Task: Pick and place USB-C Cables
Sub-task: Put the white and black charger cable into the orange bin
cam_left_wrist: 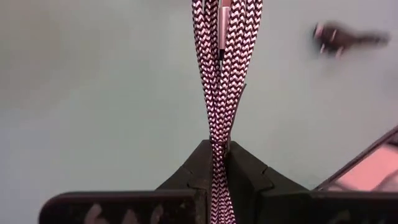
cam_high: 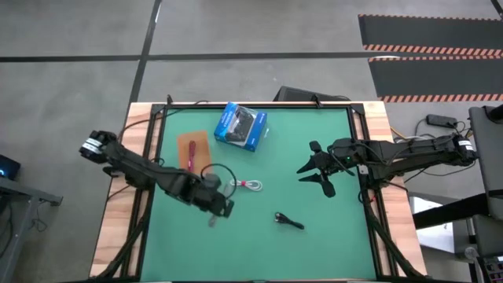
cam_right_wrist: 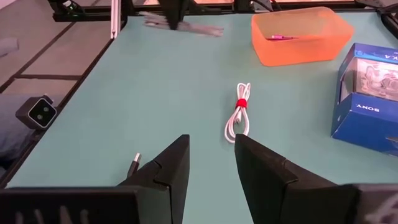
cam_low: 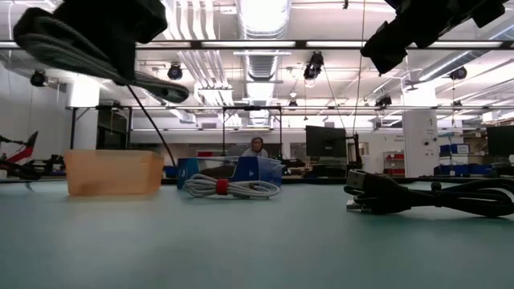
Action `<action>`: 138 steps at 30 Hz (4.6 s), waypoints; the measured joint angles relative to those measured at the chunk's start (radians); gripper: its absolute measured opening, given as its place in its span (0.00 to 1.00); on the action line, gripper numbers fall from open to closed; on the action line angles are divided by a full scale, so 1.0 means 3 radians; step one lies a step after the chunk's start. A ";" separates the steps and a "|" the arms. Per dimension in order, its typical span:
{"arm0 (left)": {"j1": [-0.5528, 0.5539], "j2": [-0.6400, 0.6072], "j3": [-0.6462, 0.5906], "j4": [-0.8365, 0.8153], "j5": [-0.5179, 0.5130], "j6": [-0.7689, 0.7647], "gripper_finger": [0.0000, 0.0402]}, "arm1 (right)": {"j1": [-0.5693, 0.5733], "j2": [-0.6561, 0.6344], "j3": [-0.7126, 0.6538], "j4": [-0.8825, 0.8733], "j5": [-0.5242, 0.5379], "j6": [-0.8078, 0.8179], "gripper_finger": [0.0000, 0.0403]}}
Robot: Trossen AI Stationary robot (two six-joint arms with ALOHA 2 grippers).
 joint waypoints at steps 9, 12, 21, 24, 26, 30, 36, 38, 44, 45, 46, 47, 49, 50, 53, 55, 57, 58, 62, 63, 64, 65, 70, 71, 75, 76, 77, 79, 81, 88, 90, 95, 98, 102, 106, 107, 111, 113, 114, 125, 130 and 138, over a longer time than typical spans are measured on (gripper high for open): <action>0.0474 -0.0334 -0.0007 -0.0630 -0.0055 -0.0116 0.04 | 0.0001 0.0000 0.0000 -0.0023 0.0000 -0.0001 0.29; 0.0674 -0.0446 -0.0009 -0.0816 -0.0056 -0.0212 0.04 | 0.0001 0.0000 0.0000 -0.0069 -0.0001 -0.0007 0.29; 0.1361 -0.0699 -0.0033 -0.0958 -0.0056 -0.0259 0.04 | 0.0000 0.0000 0.0000 -0.0138 0.0000 -0.0036 0.29; 0.1549 -0.0717 -0.0051 -0.0965 -0.0055 -0.0257 0.04 | 0.0000 0.0000 0.0000 -0.0202 -0.0001 -0.0068 0.29; 0.1667 -0.0714 -0.0051 -0.1000 -0.0054 -0.0257 0.04 | 0.0000 -0.0001 0.0000 -0.0213 0.0000 -0.0089 0.29; 0.1924 -0.0699 -0.0052 -0.1046 -0.0037 -0.0093 0.04 | 0.0000 -0.0001 0.0000 -0.0240 0.0000 -0.0095 0.29; 0.2315 -0.0665 -0.0053 -0.1114 0.0053 0.0240 0.04 | 0.0000 -0.0001 0.0000 -0.0243 0.0000 -0.0103 0.29; 0.2447 -0.0636 -0.0053 -0.1120 0.0133 0.0376 0.04 | 0.0000 -0.0001 0.0000 -0.0244 0.0000 -0.0104 0.29; 0.2725 -0.0478 -0.0056 -0.1126 0.0233 0.0750 0.04 | 0.0000 -0.0001 0.0000 -0.0246 0.0000 -0.0128 0.29; 0.2757 -0.0438 -0.0056 -0.1128 0.0264 0.0786 0.04 | 0.0000 -0.0001 0.0000 -0.0244 0.0000 -0.0127 0.29; 0.2789 -0.0395 -0.0056 -0.1127 0.0285 0.0830 0.04 | 0.0000 -0.0001 0.0000 -0.0245 0.0000 -0.0127 0.29; 0.2814 -0.0354 -0.0057 -0.1126 0.0288 0.0877 0.04 | 0.0000 -0.0001 0.0000 -0.0246 0.0000 -0.0127 0.29; 0.2837 -0.0265 -0.0057 -0.1126 0.0305 0.0955 0.04 | 0.0000 -0.0001 0.0000 -0.0248 0.0000 -0.0126 0.29; 0.2846 -0.0218 -0.0057 -0.1126 0.0308 0.0968 0.04 | 0.0000 -0.0001 0.0000 -0.0251 0.0000 -0.0124 0.29; 0.2854 -0.0091 -0.0057 -0.1117 0.0310 0.1037 0.04 | 0.0000 -0.0001 0.0000 -0.0268 0.0000 -0.0124 0.29; 0.2854 -0.0018 -0.0058 -0.1122 0.0310 0.1049 0.04 | 0.0000 -0.0001 0.0000 -0.0294 0.0000 -0.0119 0.29; 0.2854 0.0047 -0.0060 -0.1117 0.0311 0.1054 0.04 | 0.0000 -0.0001 0.0000 -0.0331 0.0000 -0.0117 0.29; 0.2854 0.0071 -0.0060 -0.1120 0.0312 0.1064 0.04 | 0.0000 -0.0001 0.0000 -0.0341 0.0000 -0.0117 0.29; 0.2876 0.0125 -0.0061 -0.1124 0.0320 0.1129 0.04 | 0.0000 -0.0001 0.0000 -0.0345 0.0000 -0.0116 0.29; 0.2883 0.0135 -0.0061 -0.1128 0.0320 0.1131 0.04 | 0.0000 -0.0001 0.0000 -0.0346 0.0000 -0.0116 0.29; 0.2895 0.0139 -0.0065 -0.1127 0.0320 0.1132 0.04 | 0.0000 -0.0001 0.0000 -0.0346 0.0000 -0.0116 0.29; 0.2897 0.0139 -0.0066 -0.1127 0.0320 0.1132 0.04 | 0.0000 -0.0001 0.0000 -0.0347 0.0000 -0.0116 0.29; 0.2918 0.0136 -0.0086 -0.1140 0.0319 0.1212 0.04 | 0.0000 -0.0001 0.0000 -0.0354 0.0000 -0.0116 0.29; 0.2919 0.0136 -0.0104 -0.1142 0.0319 0.1216 0.04 | 0.0001 -0.0001 0.0000 -0.0355 0.0000 -0.0116 0.29; 0.2919 0.0135 -0.0255 -0.1120 0.0319 0.1213 0.04 | 0.0000 -0.0001 0.0000 -0.0356 0.0000 -0.0116 0.29; 0.2919 0.0135 -0.0304 -0.1095 0.0323 0.1213 0.04 | 0.0001 -0.0001 0.0000 -0.0355 0.0000 -0.0116 0.29; 0.2919 0.0135 -0.0347 -0.1068 0.0324 0.1219 0.04 | 0.0000 -0.0001 0.0000 -0.0355 0.0000 -0.0116 0.29; 0.2919 0.0135 -0.0415 -0.1008 0.0336 0.1301 0.04 | 0.0001 -0.0001 0.0000 -0.0355 0.0000 -0.0116 0.29; 0.2919 0.0134 -0.0480 -0.0933 0.0374 0.1322 0.04 | 0.0000 -0.0001 0.0000 -0.0355 0.0000 -0.0116 0.29; 0.2919 0.0135 -0.0557 -0.0796 0.0384 0.1414 0.04 | 0.0000 -0.0001 0.0000 -0.0350 0.0000 -0.0119 0.29; 0.2919 0.0134 -0.0557 -0.0753 0.0383 0.1441 0.04 | 0.0001 -0.0001 0.0000 -0.0349 0.0000 -0.0118 0.29; 0.2919 0.0149 -0.0559 -0.0716 0.0381 0.1598 0.04 | 0.0001 -0.0001 0.0000 -0.0349 0.0000 -0.0117 0.29; 0.2919 0.0166 -0.0559 -0.0717 0.0379 0.1759 0.04 | 0.0001 -0.0001 0.0000 -0.0349 0.0000 -0.0119 0.29; 0.2919 0.0220 -0.0559 -0.0707 0.0377 0.1916 0.04 | 0.0000 -0.0001 0.0000 -0.0347 0.0000 -0.0119 0.29; 0.2919 0.0268 -0.0559 -0.0648 0.0370 0.2159 0.04 | 0.0000 -0.0001 0.0000 -0.0346 0.0000 -0.0120 0.29; 0.2919 0.0286 -0.0559 -0.0648 0.0370 0.2170 0.04 | 0.0000 -0.0001 0.0000 -0.0347 0.0000 -0.0119 0.29; 0.2919 0.0353 -0.0559 -0.0646 0.0370 0.2356 0.04 | 0.0001 -0.0001 0.0000 -0.0346 0.0000 -0.0123 0.29; 0.2919 0.0396 -0.0560 -0.0653 0.0369 0.2367 0.04 | 0.0001 -0.0001 0.0000 -0.0346 0.0000 -0.0121 0.29; 0.2919 0.0412 -0.0561 -0.0653 0.0370 0.2367 0.04 | 0.0001 -0.0001 0.0000 -0.0346 0.0000 -0.0122 0.29; 0.2919 0.0566 -0.0562 -0.0627 0.0364 0.2336 0.04 | 0.0001 -0.0001 0.0000 -0.0347 0.0000 -0.0124 0.29; 0.2919 0.0604 -0.0562 -0.0626 0.0361 0.2335 0.06 | 0.0001 -0.0001 0.0000 -0.0347 0.0000 -0.0122 0.29; 0.2918 0.0591 -0.0562 -0.0626 0.0361 0.2338 0.18 | 0.0001 -0.0002 0.0000 -0.0347 0.0000 -0.0118 0.29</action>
